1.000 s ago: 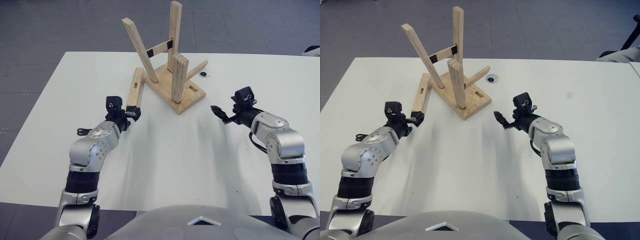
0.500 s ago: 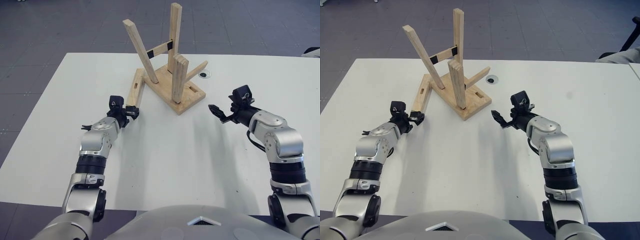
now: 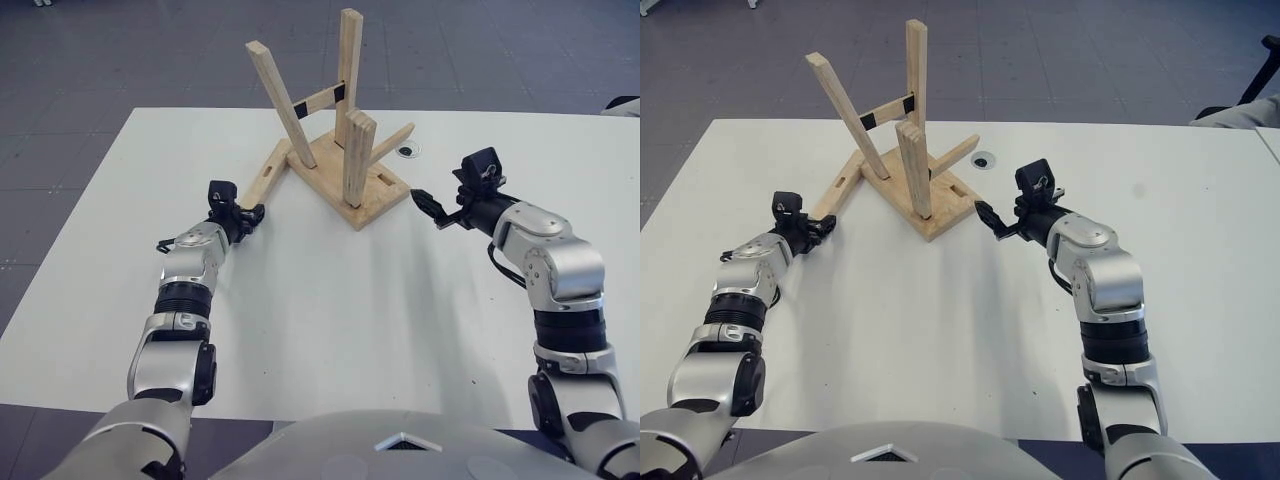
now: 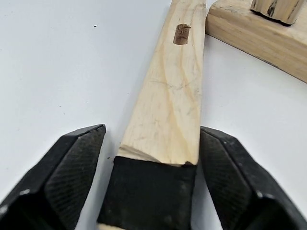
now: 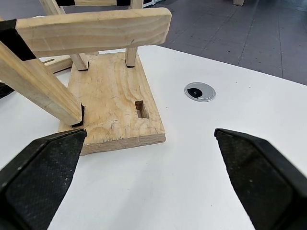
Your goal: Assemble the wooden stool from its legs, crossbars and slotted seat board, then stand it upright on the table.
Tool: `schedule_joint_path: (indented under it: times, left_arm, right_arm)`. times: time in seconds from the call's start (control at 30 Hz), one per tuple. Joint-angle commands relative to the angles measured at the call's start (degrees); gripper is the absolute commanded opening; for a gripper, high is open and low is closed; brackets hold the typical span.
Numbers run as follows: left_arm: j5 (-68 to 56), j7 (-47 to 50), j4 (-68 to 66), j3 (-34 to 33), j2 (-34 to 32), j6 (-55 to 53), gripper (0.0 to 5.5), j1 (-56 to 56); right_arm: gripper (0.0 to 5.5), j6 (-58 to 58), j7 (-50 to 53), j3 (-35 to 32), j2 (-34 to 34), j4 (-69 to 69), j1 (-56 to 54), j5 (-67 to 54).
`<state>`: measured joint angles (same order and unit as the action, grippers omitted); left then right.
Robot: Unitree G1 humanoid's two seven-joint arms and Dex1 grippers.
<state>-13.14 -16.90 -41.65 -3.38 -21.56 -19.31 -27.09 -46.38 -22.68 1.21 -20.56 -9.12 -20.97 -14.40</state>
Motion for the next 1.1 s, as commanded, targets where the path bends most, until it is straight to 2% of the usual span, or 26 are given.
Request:
schedule_joint_path:
  times: [0.03,0.2,0.27,0.33,0.43,0.53,0.6,0.73,0.8,0.9,0.97,1.1]
  left_arm:
    - [1.1,-3.2,-4.3,0.8,1.9,-2.5,2.82,5.1]
    - [0.5,-3.4,-5.1,-1.8,2.1,-0.8,2.09,5.8]
    - [-0.6,-2.5,-3.7,-4.0,2.0,-0.3,2.07,6.3]
    - [-1.9,-1.3,0.1,-6.4,1.7,0.2,2.07,7.4]
    - [-5.4,1.5,15.1,-10.8,1.3,-2.5,2.07,9.8]
    - [-11.9,4.2,36.0,-16.5,-0.8,-10.5,2.07,10.8]
    - [-21.1,4.5,47.2,-21.8,-3.9,-17.7,2.07,7.3]
    - [-43.9,3.1,56.4,-29.3,-10.1,-27.3,2.06,-6.2]
    - [-55.3,3.7,58.0,-29.7,-9.8,-29.2,2.06,-12.3]
    - [-72.5,4.2,58.5,-26.1,-5.7,-29.8,2.06,-18.6]
    - [-78.6,4.3,57.8,-21.9,-3.3,-30.6,2.06,-19.9]
    - [-84.0,4.3,56.5,-16.5,-3.6,-32.5,2.06,-19.2]
  right_arm:
    - [4.92,-0.1,0.9,-1.8,0.1,0.4,-2.4,-0.3]
    - [4.92,0.5,1.5,-3.3,0.2,1.8,-4.6,-0.6]
    - [4.92,0.5,1.7,-3.7,0.1,2.0,-5.0,-0.6]
    - [4.92,0.7,1.8,-4.3,-0.2,2.4,-5.8,-0.6]
    - [4.92,1.4,2.5,-6.8,-1.1,3.8,-8.4,-0.6]
    - [4.92,-1.3,1.8,-13.6,0.1,6.1,-15.6,-7.2]
    - [4.92,-5.2,-0.2,-19.8,1.1,8.7,-22.6,-16.1]
    - [4.92,-13.0,-4.5,-29.7,-0.2,18.7,-36.6,-32.9]
    - [4.92,-17.7,-6.0,-33.4,0.5,23.7,-42.5,-41.5]
    - [4.92,-21.6,-9.3,-32.7,3.2,29.7,-48.7,-48.2]
    - [4.92,-22.9,-11.1,-30.7,4.3,30.9,-50.9,-50.0]
    - [4.92,-25.4,-15.4,-26.7,3.9,30.0,-52.4,-51.3]
